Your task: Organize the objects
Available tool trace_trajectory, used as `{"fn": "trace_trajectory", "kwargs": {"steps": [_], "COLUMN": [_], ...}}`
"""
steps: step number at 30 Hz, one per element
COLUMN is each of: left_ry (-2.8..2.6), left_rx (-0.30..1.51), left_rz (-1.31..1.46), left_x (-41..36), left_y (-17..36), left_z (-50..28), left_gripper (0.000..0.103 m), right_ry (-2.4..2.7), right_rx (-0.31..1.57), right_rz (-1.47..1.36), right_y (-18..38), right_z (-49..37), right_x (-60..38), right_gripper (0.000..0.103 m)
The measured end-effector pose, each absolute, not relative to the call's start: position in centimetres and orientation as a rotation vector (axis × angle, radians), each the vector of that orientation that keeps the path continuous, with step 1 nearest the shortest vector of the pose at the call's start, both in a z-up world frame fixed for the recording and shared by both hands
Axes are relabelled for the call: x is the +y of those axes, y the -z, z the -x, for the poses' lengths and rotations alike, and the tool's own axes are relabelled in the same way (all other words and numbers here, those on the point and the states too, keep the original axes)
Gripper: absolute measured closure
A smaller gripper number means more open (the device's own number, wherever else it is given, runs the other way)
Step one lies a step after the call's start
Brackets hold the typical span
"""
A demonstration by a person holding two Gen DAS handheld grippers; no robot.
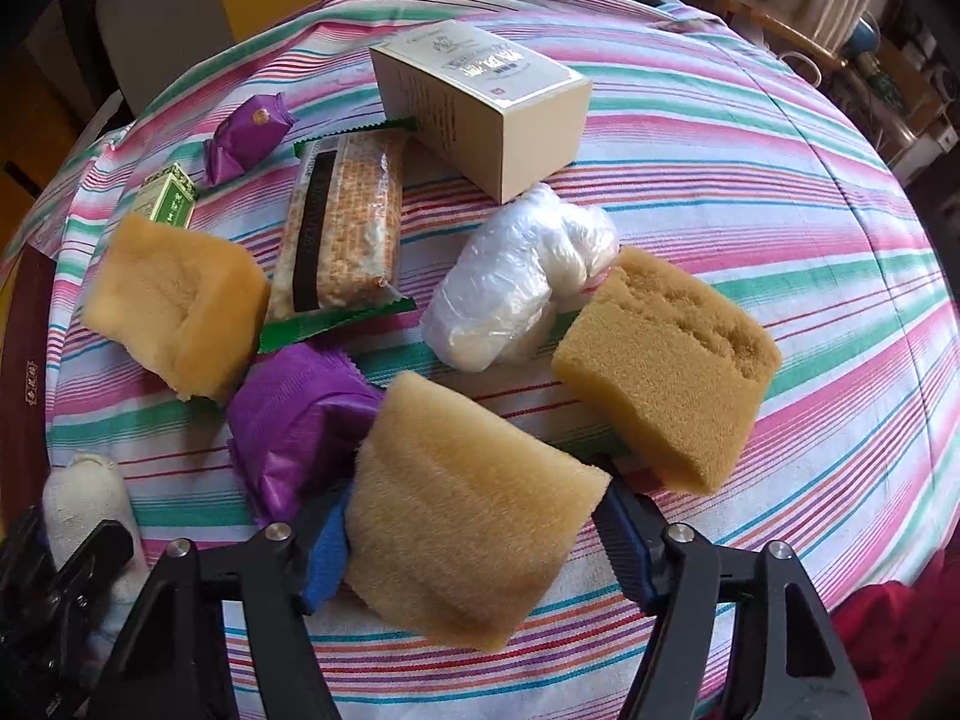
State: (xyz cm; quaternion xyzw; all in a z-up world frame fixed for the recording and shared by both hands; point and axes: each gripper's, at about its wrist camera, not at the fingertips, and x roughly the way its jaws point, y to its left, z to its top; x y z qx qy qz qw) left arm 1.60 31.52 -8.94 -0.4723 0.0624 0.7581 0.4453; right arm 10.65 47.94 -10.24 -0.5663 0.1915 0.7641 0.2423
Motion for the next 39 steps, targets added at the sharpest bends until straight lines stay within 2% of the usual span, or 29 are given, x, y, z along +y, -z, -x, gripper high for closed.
{"fn": "trace_trajectory", "kwargs": {"steps": [9,17,21,27,36,39], "left_ry": [-1.918,-2.149,-2.315,-2.419,-2.449,-2.448], "left_rx": [0.131,0.05,0.102,0.133,0.235,0.207], "left_rz": [1.05,0.989,1.066,1.245,1.36,1.357], "left_x": [26.9,14.9,9.1,4.2,3.6,3.2], "left_y": [4.0,-0.2,0.8,4.3,7.5,7.6], "left_z": [-2.6,0.9,3.3,5.6,6.3,6.1], "left_gripper": [0.048,0.048,0.048,0.048,0.044,0.042], "right_ry": [-2.092,-2.095,-2.097,-2.098,-2.099,-2.099], "right_rx": [0.485,0.459,0.445,0.433,0.418,0.425], "right_rz": [1.554,1.554,1.554,1.554,1.553,1.551], "right_y": [10.1,9.8,9.6,9.4,9.1,9.0], "right_z": [-10.7,-11.1,-11.2,-11.3,-11.6,-11.7], "right_x": [48.5,49.2,49.6,50.4,51.2,51.9], "right_gripper": [0.031,0.031,0.031,0.031,0.031,0.031]}}
